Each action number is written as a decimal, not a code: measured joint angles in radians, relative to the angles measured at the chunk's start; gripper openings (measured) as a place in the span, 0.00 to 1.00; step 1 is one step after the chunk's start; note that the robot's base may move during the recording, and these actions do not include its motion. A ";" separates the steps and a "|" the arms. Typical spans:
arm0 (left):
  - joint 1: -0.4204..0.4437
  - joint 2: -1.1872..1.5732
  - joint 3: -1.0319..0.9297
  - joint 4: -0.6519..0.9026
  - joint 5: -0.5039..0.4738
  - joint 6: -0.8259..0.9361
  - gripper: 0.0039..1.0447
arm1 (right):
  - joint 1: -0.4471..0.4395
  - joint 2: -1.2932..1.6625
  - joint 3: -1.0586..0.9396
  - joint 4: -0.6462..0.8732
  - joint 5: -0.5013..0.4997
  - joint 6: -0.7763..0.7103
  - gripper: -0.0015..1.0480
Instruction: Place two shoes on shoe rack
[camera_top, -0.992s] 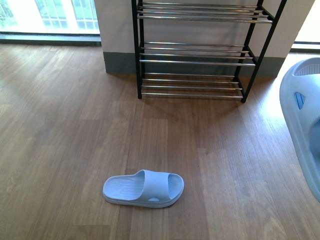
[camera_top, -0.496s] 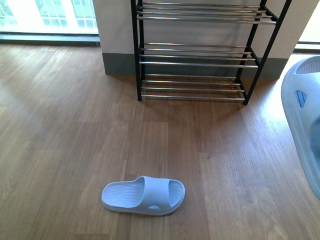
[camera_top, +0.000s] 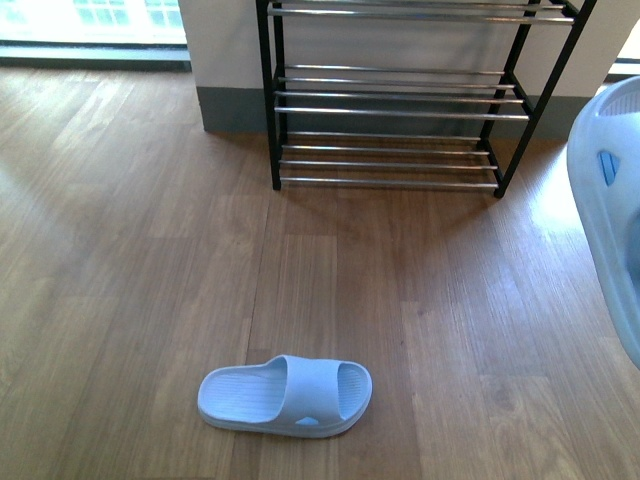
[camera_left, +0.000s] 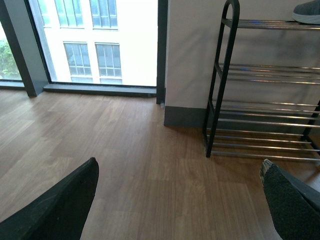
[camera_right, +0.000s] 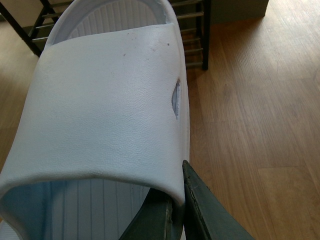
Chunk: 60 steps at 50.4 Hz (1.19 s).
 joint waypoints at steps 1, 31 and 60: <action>0.000 0.000 0.000 0.000 0.000 0.000 0.91 | 0.000 0.000 0.000 0.000 0.000 0.000 0.01; -0.010 1.764 0.372 0.721 0.260 0.218 0.91 | 0.000 0.000 0.000 0.000 0.000 0.000 0.01; -0.290 2.482 0.991 0.204 0.314 0.579 0.91 | 0.000 0.000 0.000 0.000 0.000 0.000 0.01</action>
